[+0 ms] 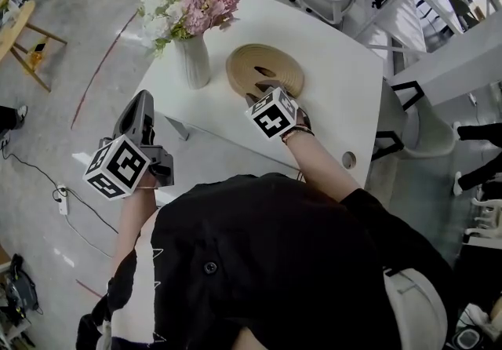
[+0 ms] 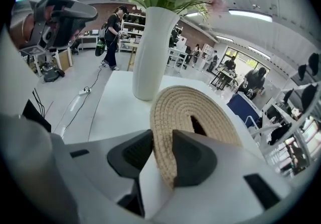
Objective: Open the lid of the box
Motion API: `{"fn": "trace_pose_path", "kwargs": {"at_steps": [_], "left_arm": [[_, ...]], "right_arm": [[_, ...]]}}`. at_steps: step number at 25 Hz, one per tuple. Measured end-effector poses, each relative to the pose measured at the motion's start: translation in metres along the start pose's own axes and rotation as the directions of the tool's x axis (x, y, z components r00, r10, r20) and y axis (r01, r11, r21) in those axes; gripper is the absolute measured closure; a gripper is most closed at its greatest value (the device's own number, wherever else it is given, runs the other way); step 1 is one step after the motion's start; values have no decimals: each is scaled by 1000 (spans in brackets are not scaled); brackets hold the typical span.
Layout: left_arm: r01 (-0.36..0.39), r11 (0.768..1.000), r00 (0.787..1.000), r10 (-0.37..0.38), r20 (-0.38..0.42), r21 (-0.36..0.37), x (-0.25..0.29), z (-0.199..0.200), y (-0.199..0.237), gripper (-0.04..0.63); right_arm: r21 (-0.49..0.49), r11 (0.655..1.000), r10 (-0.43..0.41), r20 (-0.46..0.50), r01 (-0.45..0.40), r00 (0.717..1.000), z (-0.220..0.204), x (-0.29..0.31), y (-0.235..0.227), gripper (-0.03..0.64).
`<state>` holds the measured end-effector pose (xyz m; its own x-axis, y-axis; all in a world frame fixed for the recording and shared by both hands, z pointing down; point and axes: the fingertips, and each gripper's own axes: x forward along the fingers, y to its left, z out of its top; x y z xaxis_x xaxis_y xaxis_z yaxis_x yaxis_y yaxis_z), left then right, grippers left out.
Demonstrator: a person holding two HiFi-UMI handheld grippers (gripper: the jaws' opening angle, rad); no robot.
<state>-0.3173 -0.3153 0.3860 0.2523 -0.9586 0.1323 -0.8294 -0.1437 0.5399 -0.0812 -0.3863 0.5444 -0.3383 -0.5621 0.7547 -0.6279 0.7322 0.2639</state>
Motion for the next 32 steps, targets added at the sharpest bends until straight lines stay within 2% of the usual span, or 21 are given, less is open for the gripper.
{"fn": "trace_pose_path", "kwargs": {"at_steps": [6, 11, 20, 32], "left_arm": [[1, 1000, 1000, -1, 4, 3, 1, 1, -1, 584], [8, 1000, 1000, -8, -2, 2, 5, 0, -3, 584], [11, 1000, 1000, -11, -12, 0, 9, -3, -4, 584], [19, 1000, 1000, -19, -19, -3, 14, -4, -5, 584]], "right_arm": [[76, 995, 65, 31, -68, 997, 6, -8, -3, 495], [113, 990, 83, 18, -85, 996, 3, -12, -8, 494], [196, 969, 141, 66, -152, 988, 7, -15, -12, 508], [268, 942, 170, 133, -201, 976, 14, -22, -17, 522]]}}
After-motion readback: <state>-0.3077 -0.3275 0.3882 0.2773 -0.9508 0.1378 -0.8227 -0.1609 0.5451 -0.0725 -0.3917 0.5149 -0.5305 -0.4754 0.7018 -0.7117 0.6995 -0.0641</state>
